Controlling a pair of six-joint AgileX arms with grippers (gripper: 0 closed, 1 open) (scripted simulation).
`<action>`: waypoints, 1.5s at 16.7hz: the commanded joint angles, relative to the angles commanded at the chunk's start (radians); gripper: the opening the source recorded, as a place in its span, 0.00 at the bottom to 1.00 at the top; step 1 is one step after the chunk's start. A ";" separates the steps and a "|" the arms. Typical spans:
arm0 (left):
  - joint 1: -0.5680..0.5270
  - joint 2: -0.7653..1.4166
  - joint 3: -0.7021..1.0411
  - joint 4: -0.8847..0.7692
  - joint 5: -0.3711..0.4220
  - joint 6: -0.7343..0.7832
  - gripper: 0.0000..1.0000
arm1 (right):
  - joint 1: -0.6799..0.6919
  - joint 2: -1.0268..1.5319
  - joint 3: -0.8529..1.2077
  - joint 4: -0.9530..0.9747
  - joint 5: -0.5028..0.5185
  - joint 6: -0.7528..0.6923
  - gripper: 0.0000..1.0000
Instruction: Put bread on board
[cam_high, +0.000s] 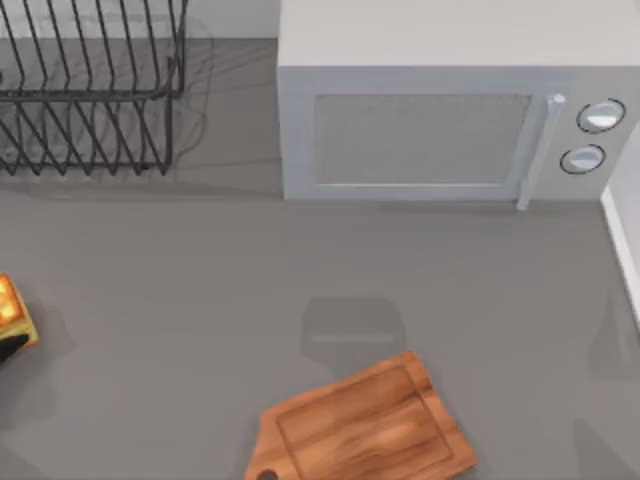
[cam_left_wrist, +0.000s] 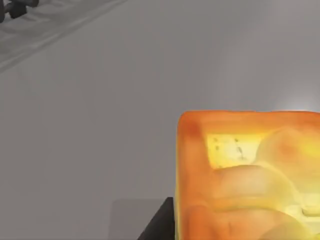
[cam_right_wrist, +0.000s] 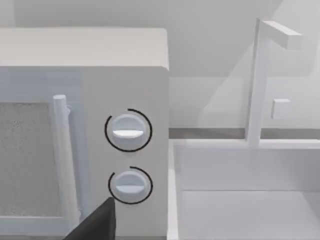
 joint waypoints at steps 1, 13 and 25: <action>0.000 0.000 0.000 0.000 0.000 0.000 0.17 | 0.000 0.000 0.000 0.000 0.000 0.000 1.00; 0.002 -0.002 0.001 -0.002 0.000 0.001 0.00 | 0.000 0.000 0.000 0.000 0.000 0.000 1.00; 0.002 -0.307 0.072 -0.362 -0.001 -0.016 0.00 | 0.000 0.000 0.000 0.000 0.000 0.000 1.00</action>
